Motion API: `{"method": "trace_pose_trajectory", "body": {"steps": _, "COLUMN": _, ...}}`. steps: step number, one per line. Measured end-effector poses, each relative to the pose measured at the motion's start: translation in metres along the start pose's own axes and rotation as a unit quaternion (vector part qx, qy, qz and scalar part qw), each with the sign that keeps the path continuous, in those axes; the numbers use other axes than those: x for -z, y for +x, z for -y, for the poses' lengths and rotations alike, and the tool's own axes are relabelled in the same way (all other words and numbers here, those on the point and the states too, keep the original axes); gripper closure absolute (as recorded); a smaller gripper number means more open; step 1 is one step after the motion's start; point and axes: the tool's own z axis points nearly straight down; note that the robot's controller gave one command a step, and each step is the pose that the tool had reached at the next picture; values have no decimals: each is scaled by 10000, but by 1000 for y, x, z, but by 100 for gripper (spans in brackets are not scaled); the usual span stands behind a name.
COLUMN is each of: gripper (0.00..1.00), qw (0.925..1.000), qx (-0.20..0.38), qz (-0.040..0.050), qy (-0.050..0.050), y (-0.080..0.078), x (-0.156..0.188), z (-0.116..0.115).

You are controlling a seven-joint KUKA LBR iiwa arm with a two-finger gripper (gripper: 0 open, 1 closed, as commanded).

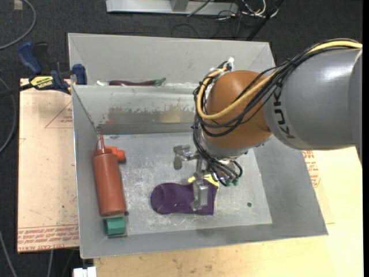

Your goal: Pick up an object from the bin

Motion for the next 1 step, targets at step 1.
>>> {"method": "trace_pose_trajectory", "body": {"steps": 1, "gripper": 0, "qw": 9992, "qx": 408, "qz": 24, "qy": 29, "y": -4, "x": -42, "z": 17}}
